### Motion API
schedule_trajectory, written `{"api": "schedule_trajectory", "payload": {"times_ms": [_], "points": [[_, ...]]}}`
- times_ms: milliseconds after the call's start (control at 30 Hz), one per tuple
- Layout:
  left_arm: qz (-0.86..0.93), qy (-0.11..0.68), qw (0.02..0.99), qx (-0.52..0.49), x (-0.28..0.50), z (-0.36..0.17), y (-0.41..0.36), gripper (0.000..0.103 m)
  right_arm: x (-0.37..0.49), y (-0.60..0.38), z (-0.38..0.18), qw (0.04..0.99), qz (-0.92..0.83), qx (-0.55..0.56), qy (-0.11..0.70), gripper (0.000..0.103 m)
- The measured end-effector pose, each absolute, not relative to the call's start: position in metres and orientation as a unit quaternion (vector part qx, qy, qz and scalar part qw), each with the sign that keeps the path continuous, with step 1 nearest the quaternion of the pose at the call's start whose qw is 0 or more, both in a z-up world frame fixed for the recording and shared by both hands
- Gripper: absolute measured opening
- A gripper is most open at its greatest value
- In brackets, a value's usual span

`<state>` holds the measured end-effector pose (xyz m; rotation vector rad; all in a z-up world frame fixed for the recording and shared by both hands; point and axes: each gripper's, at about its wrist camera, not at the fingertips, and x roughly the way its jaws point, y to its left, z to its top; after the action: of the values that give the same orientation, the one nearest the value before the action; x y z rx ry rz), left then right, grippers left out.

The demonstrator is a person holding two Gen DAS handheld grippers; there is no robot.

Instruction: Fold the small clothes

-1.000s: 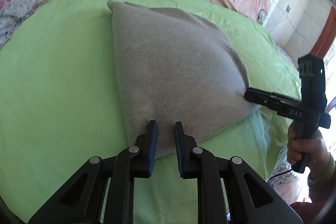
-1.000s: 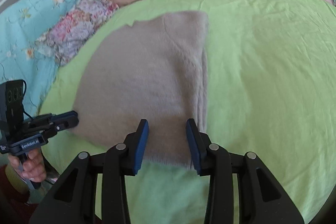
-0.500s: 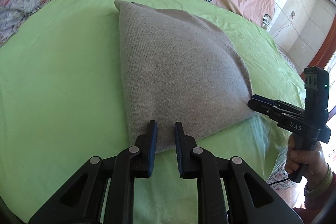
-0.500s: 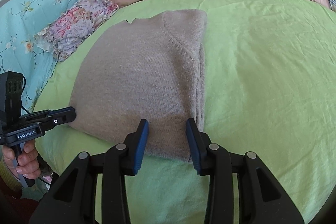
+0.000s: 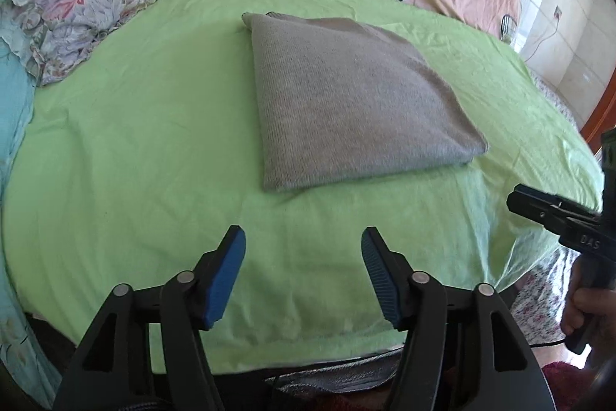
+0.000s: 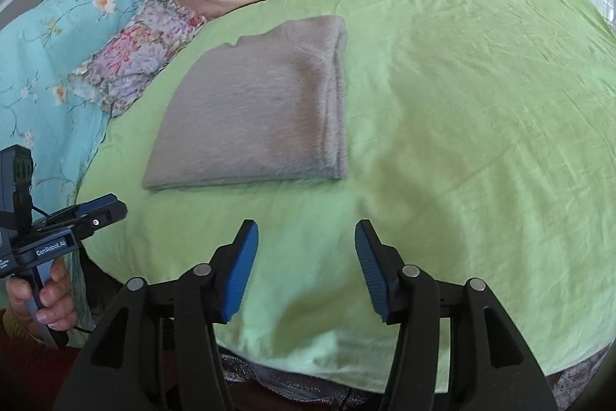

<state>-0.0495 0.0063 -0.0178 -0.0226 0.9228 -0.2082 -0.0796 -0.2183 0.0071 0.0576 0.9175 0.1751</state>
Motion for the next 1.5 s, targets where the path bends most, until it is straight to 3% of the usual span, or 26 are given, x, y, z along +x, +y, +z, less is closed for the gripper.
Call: {"api": "schedule_trajectory", "payload": {"times_ms": [67, 167, 467, 1500], "points": [[-0.098, 0.446, 0.89, 0.001, -0.058, -0.018, 0.005, 0.07, -0.086, -0.209, 0.007, 0.891, 0.093, 0.016, 0.444, 0.067], [-0.089, 0.439, 0.894, 0.004, -0.065, -0.013, 0.009, 0.078, -0.096, -0.198, 0.005, 0.887, 0.106, 0.009, 0.449, 0.076], [-0.053, 0.429, 0.902, 0.013, -0.056, -0.004, 0.017, 0.084, -0.093, -0.18, 0.003, 0.884, 0.109, -0.025, 0.455, 0.088], [0.0, 0.458, 0.885, 0.081, 0.027, -0.003, -0.002, 0.092, 0.003, -0.164, 0.011, 0.872, 0.113, -0.049, 0.475, 0.098]]}}
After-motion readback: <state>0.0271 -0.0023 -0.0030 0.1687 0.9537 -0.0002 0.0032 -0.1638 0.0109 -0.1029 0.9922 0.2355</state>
